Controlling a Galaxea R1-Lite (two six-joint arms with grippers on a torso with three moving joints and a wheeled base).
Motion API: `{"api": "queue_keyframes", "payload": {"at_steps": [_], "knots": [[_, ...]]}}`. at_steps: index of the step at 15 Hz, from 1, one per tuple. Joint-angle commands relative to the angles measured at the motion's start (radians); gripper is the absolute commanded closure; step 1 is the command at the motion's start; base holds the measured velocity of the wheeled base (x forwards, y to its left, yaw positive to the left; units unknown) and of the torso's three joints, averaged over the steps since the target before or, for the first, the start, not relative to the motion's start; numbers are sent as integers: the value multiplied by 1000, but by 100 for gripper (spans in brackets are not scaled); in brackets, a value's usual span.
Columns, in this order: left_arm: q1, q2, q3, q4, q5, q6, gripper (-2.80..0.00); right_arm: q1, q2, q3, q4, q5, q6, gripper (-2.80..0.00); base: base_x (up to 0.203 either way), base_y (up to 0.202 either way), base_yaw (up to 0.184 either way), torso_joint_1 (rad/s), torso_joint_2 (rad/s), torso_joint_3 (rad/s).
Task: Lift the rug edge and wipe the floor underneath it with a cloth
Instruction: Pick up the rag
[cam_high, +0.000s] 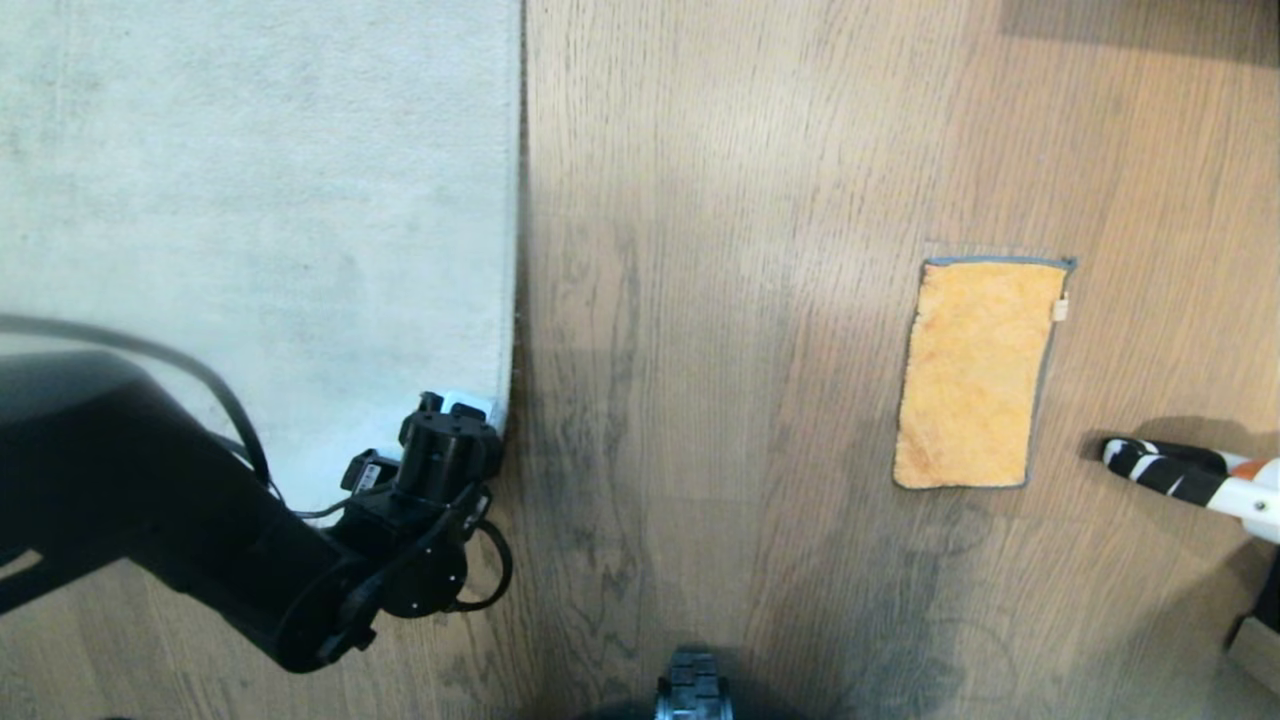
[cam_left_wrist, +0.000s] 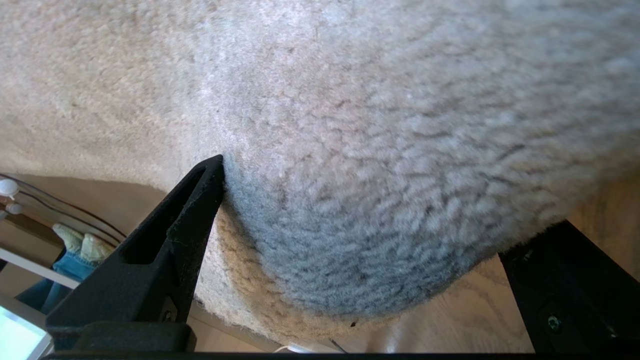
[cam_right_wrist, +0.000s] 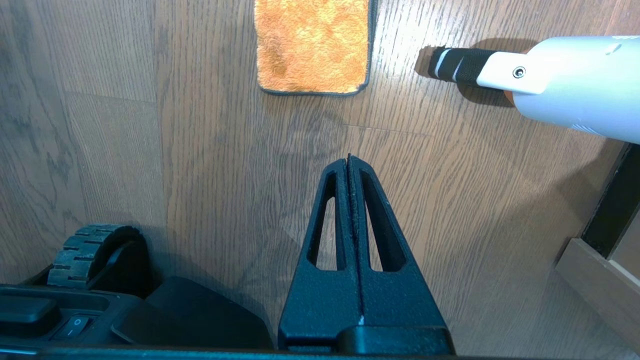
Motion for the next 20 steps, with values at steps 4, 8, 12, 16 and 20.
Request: {"api": "queue_keyframes", "payload": {"at_steps": [4, 8, 12, 16, 20], "knots": [[36, -75, 57, -4, 7, -7, -280, 0, 0, 0, -1, -1, -1, 0, 0, 0, 0, 0, 0, 0], [63, -119, 104, -25, 7, -6, -280, 0, 0, 0, -1, 1, -1, 0, 0, 0, 0, 0, 0, 0], [80, -154, 162, -77, 6, 2, -280, 0, 0, 0, -1, 0, -1, 0, 0, 0, 0, 0, 0, 0], [112, -196, 203, -83, -24, -1, -280, 0, 0, 0, -1, 1, -1, 0, 0, 0, 0, 0, 0, 0], [139, -218, 268, -182, -96, 13, -280, 0, 0, 0, -1, 1, -1, 0, 0, 0, 0, 0, 0, 0]]}}
